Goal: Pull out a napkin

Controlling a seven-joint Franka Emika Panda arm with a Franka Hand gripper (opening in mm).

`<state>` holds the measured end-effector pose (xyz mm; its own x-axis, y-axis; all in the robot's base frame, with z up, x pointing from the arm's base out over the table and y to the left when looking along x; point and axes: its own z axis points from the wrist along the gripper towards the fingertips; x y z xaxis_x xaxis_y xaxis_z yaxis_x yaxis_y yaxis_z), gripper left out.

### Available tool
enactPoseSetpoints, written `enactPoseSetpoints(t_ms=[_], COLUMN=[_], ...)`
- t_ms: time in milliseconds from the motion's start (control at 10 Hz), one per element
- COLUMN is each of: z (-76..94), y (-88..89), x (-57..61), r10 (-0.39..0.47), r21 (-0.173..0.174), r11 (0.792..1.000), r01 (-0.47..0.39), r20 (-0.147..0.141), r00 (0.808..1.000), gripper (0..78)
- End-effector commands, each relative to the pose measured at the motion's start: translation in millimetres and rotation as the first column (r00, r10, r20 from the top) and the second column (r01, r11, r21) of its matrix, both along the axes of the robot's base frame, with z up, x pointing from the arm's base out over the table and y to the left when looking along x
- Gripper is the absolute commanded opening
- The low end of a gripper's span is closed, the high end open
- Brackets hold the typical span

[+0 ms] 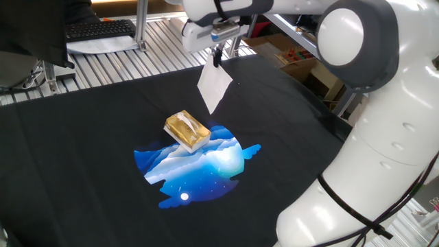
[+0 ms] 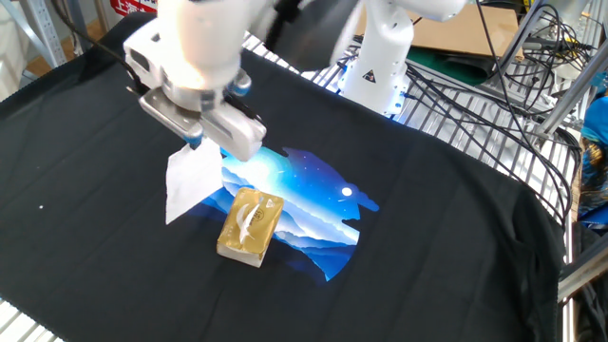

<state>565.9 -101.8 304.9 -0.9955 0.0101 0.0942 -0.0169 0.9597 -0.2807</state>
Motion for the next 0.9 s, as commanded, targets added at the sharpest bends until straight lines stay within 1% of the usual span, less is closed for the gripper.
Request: enactPoseSetpoints(t_ms=[100,200,300,500,800,900], z=[-8.3,-8.4,-9.8,-9.0,-9.6,-10.1], y=[-7.4,-7.5,-11.0,-15.8,-22.4,-26.5], x=[-19.2,-19.4,-26.3,-29.7,-32.6,-34.6], r10=[-0.052,-0.052,-0.050,-0.076,-0.080,-0.085], r21=[0.099,0.099,0.117,0.166,0.197,0.218], r11=[0.994,0.994,0.992,0.984,0.978,0.973], r01=[0.047,0.047,0.044,0.066,0.068,0.071], r20=[0.044,0.044,0.048,0.053,0.053,0.053], r00=[0.998,0.998,0.998,0.996,0.995,0.995], gripper=[1.5,1.5,1.5,1.5,1.5,1.5])
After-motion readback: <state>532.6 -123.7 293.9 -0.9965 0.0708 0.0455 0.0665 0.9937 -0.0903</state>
